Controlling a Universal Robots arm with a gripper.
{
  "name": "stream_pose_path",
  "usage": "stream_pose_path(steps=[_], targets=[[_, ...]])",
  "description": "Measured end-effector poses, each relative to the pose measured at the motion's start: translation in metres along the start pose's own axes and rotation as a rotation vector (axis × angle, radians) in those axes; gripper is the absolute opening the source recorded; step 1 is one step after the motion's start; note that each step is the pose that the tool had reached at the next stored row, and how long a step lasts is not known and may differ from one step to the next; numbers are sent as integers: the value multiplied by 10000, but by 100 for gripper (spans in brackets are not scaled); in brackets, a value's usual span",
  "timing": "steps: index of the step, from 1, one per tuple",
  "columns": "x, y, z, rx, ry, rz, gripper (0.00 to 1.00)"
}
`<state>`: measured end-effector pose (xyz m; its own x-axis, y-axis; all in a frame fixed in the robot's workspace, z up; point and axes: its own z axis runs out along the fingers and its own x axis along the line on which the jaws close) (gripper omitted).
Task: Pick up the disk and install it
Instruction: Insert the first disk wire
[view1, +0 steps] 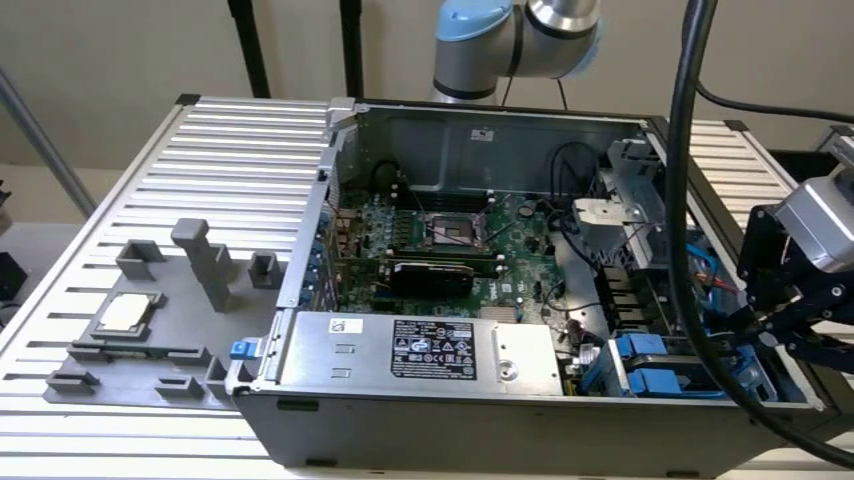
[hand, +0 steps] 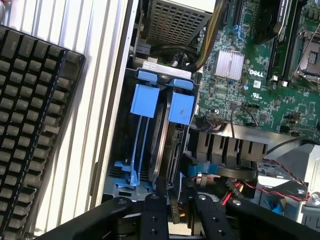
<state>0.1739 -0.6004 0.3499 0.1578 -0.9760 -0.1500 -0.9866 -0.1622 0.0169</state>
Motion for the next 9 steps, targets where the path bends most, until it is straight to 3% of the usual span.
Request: stream_pose_path(steps=[9], targets=[[-8,32,-10,-7,1,0,0]])
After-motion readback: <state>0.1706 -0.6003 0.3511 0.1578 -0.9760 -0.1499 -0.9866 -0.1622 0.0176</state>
